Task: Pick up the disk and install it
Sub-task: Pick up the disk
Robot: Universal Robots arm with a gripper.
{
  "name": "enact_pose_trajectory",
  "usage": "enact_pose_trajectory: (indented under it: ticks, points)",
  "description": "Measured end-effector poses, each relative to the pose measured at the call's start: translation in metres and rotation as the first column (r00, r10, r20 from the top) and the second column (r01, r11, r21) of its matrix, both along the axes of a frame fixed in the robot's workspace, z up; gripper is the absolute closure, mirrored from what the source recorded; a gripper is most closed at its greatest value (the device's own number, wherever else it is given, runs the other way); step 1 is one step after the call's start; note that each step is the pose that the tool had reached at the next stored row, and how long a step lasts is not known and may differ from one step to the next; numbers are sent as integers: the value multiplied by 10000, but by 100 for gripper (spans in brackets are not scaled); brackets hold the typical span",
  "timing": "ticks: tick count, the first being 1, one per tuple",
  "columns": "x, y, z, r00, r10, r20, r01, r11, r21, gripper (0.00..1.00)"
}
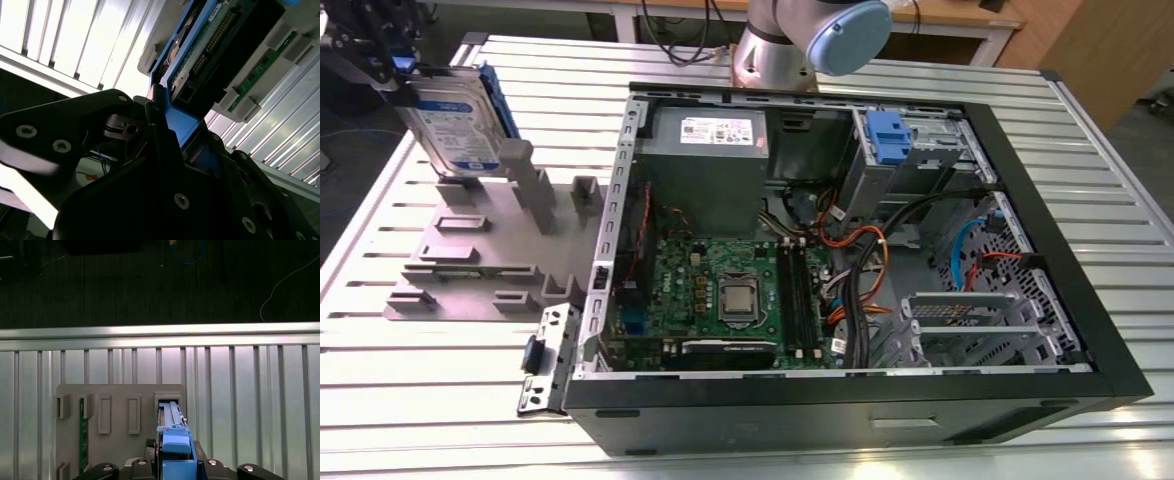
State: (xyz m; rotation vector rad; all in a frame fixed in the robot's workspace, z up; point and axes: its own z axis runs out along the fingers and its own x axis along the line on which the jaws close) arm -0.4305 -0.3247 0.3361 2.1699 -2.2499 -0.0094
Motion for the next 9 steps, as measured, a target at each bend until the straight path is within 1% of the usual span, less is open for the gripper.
enact_pose_trajectory:
  ticks: [9]
  points:
    - [0,0,21,10000,0,0,0,10000,1,63]
